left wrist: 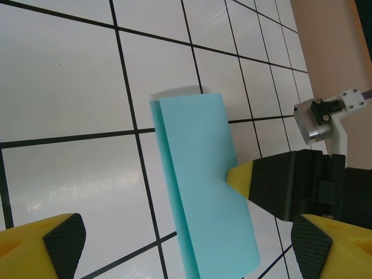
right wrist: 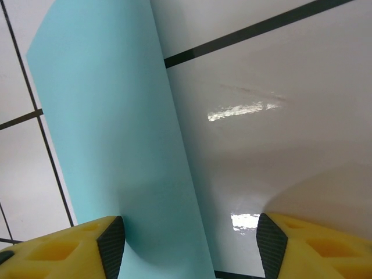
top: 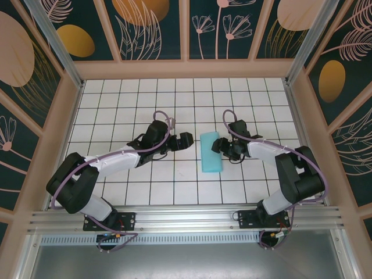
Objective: Fold a paper plane with a square sheet of paper (pick it up from the middle)
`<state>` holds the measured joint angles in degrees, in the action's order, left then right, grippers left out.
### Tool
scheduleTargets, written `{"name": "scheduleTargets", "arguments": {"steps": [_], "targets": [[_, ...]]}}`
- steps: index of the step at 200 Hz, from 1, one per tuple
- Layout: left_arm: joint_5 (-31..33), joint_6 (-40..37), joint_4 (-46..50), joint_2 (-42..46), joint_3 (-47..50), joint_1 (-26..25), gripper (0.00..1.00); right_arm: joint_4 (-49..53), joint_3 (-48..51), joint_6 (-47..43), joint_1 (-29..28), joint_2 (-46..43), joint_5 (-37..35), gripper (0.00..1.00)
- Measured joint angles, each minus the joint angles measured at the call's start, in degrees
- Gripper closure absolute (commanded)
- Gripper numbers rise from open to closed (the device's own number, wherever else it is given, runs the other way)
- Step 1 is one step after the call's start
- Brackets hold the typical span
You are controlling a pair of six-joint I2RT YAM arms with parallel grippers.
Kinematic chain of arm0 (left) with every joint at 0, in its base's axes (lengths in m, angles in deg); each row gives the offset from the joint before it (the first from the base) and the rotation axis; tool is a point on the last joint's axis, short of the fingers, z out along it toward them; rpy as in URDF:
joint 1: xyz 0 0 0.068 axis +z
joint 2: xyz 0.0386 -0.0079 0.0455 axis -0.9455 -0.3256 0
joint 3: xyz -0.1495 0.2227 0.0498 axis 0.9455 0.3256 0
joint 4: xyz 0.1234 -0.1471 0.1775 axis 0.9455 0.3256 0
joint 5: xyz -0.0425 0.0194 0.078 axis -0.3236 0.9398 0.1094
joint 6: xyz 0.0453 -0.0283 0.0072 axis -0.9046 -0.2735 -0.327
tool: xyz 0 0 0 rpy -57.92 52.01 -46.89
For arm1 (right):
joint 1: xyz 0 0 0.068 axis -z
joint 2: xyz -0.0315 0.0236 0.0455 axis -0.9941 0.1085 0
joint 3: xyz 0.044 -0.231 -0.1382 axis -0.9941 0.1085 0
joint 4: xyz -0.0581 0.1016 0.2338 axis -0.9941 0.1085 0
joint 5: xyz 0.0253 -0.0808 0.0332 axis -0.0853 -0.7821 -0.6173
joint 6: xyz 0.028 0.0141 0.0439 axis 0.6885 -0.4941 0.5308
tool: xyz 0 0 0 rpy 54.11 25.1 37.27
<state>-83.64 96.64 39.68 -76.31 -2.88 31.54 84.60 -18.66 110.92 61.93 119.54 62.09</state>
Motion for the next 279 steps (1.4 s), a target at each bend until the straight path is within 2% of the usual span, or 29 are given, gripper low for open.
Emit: {"name": "scheduleTargets", "arguments": {"steps": [36, 279], "targets": [[0.00, 0.00, 0.02, -0.50, -0.28, 0.00, 0.06, -0.44, -0.02, 0.46, -0.28, 0.07, -0.11, 0.28], [-0.20, -0.22, 0.09, -1.53, -1.40, 0.00, 0.06, 6.40, -5.35, -3.65, -2.45, 4.46, -4.33, 0.30]]}}
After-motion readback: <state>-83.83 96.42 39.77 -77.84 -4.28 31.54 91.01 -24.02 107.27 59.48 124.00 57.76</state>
